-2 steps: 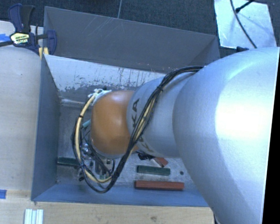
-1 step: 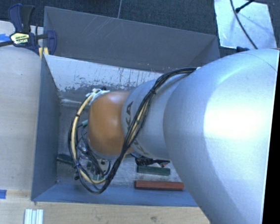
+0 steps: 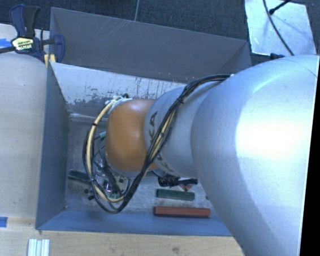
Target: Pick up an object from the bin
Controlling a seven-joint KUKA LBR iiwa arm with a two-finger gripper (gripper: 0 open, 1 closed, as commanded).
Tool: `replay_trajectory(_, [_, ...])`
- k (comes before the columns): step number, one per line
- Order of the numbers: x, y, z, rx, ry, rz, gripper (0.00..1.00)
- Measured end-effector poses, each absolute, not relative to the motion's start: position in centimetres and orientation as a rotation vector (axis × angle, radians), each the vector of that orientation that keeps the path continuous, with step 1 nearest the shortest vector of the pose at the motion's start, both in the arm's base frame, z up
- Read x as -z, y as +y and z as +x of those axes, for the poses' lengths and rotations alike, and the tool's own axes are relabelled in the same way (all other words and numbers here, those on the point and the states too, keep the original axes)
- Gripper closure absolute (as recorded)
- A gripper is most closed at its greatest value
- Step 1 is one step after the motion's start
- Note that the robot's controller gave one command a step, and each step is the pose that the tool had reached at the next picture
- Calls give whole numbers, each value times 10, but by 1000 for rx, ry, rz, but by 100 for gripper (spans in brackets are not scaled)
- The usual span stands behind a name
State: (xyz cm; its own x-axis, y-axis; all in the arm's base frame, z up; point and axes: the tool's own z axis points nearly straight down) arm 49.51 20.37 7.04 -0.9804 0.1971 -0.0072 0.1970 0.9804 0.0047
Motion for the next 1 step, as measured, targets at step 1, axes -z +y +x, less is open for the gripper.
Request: replay_trajectory(1, [-211,214,495,-8,3121,260,100])
